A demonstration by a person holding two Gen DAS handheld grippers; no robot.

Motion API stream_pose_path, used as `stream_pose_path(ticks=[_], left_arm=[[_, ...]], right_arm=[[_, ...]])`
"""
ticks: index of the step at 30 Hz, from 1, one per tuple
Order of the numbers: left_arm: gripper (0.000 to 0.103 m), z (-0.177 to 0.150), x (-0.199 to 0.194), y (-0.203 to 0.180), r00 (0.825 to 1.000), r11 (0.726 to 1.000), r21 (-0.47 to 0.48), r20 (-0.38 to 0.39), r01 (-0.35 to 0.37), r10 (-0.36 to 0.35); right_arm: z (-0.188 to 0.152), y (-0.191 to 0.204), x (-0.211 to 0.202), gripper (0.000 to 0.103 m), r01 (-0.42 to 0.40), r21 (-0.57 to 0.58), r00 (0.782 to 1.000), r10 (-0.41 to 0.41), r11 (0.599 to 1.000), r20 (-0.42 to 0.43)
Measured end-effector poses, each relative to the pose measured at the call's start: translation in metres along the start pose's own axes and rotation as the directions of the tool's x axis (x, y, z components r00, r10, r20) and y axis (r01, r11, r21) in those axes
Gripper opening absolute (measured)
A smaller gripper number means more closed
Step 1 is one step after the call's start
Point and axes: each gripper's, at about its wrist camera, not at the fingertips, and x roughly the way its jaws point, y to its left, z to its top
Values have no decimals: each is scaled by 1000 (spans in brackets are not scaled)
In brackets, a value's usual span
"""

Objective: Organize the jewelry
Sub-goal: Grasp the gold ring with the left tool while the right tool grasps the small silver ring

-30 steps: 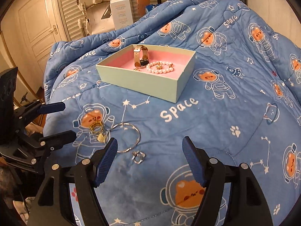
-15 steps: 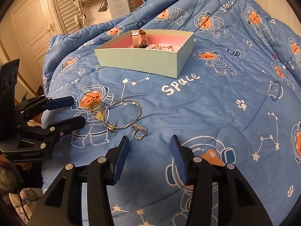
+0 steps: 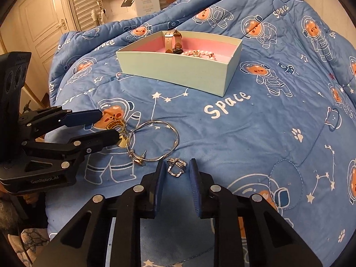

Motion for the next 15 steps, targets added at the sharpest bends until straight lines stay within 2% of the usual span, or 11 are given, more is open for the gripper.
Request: stream_pose_path(ticks=[4, 8, 10, 15], left_arm=[[40, 4, 5, -5, 1000, 1000, 31, -9, 1, -1], [34, 7, 10, -8, 1000, 999, 48, -18, 10, -9], [25, 8, 11, -8, 1000, 999, 47, -19, 21, -21], [25, 6, 5, -9, 999, 998, 43, -7, 40, -39]], right_arm=[[-1, -1, 0, 17, -3, 24, 1000, 3, 1000, 0], [-1, -1, 0, 17, 2, 38, 1000, -2, 999, -2], [-1, 0, 0, 17, 7, 42, 1000, -7, 999, -2], [-1, 0, 1, 17, 16, 58, 1000, -16, 998, -4]])
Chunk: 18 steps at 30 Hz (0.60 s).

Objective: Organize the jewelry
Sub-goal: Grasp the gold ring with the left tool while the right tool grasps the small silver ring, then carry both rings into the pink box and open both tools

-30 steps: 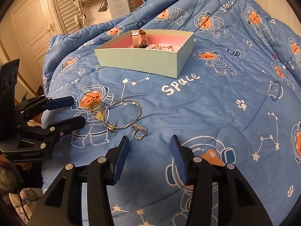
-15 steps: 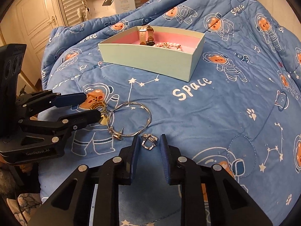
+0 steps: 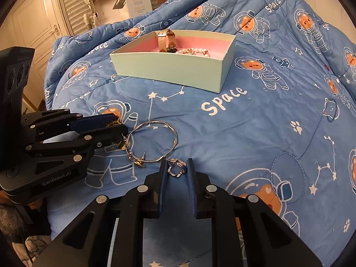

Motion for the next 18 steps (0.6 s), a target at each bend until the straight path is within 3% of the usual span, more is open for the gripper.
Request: stream_pose_path(ticks=[10, 18], left_arm=[[25, -4, -27, 18, 996, 995, -77, 63, 65, -60], [25, 5, -46, 41, 992, 994, -68, 96, 84, -77]], right_arm=[[5, 5, 1, 17, 34, 16, 999, -34, 999, -30], [21, 15, -11, 16, 38, 49, 999, -36, 998, -39]])
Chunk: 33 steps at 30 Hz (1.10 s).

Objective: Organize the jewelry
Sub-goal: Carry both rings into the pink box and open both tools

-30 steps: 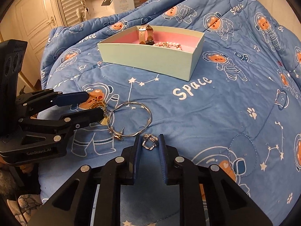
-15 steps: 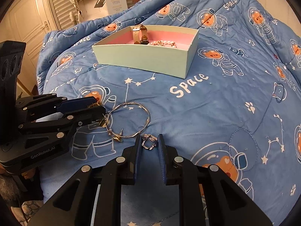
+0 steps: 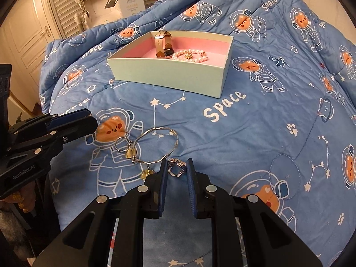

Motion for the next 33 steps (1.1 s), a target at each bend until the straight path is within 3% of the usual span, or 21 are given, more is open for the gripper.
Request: stream_pose_path(ticks=[11, 17, 24, 28, 33], left_arm=[[25, 45, 1, 29, 998, 997, 49, 10, 61, -62], [25, 68, 10, 43, 995, 994, 47, -3, 100, -100], [25, 108, 37, 58, 991, 992, 53, -72, 117, -113], [25, 119, 58, 61, 986, 992, 62, -132, 110, -101], [25, 124, 82, 59, 979, 993, 81, -188, 91, -74]], right_arm=[[47, 19, -13, 16, 75, 11, 997, -76, 997, 29], [72, 22, -13, 16, 71, 55, 996, -73, 996, 52], [109, 17, 3, 16, 30, 111, 998, -37, 993, 54], [131, 4, 23, 16, 18, 144, 1000, -20, 989, 15], [153, -8, 49, 16, 21, 106, 999, -16, 994, -52]])
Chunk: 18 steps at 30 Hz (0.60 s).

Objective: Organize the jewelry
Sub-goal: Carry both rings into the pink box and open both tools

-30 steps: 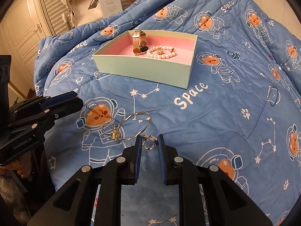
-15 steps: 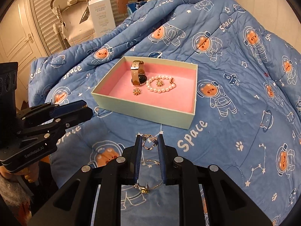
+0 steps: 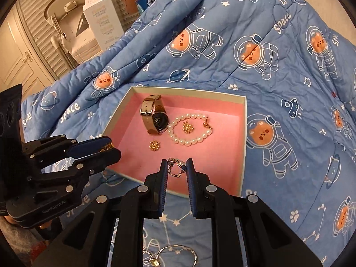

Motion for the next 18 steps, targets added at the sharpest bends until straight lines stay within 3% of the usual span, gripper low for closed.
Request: stream_pose_path(ticks=[11, 18], left_arm=[[25, 10, 38, -1, 989, 997, 33, -134, -66, 70], [25, 15, 56, -6, 973, 995, 50, -210, -92, 100]], right_arm=[[13, -23, 49, 16, -39, -81, 992, 29, 996, -125], [19, -20, 57, 17, -61, -199, 989, 33, 978, -141]])
